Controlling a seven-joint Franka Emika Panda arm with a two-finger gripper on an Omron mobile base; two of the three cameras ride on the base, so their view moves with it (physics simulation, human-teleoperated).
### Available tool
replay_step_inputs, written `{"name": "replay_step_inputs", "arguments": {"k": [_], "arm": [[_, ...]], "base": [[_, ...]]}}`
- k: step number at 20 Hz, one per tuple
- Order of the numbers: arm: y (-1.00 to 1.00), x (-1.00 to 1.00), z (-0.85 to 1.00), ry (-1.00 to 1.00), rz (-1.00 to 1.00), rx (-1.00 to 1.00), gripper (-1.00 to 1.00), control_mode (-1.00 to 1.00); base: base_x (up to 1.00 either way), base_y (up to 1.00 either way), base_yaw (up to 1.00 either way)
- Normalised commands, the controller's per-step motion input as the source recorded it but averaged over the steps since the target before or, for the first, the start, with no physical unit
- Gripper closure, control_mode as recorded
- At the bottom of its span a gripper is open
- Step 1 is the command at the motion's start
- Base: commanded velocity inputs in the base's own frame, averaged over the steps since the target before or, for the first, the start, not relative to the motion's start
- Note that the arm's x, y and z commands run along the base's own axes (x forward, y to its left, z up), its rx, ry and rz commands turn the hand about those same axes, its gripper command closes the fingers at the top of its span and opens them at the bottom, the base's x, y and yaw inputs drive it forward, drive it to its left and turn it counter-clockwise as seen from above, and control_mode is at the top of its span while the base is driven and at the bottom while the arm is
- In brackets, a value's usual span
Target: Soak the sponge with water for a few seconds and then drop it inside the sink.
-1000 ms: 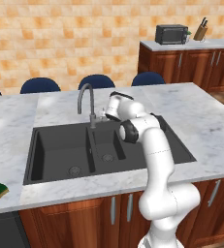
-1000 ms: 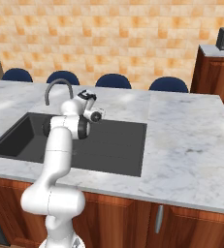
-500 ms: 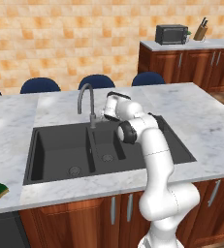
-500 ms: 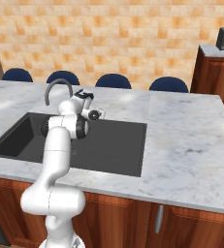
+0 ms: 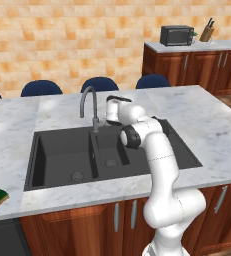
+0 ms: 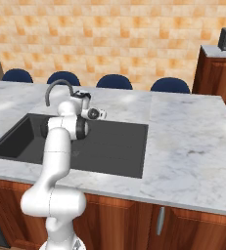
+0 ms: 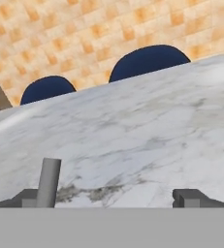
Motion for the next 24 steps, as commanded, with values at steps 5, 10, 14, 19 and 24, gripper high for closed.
{"name": "replay_step_inputs", "arguments": {"k": [5,10,14,19,24], "arm": [[-0.66,0.00,-0.31,0.10,-0.06,0.00,-1.00,-1.00],[-0.68,0.00,-0.45,0.15,-0.07,0.00,-1.00,-1.00],[-0.74,0.00,-0.54,0.18,-0.07,0.00,-1.00,-1.00],[-0.75,0.00,-0.61,0.19,-0.07,0.00,-1.00,-1.00],[-0.47,-0.02,-0.08,0.12,-0.03,0.01,-1.00,-1.00]], "base": [[0.00,0.00,0.00],[0.00,0.00,0.00],[0.00,0.00,0.00],[0.00,0.00,0.00],[0.00,0.00,0.00]]}}
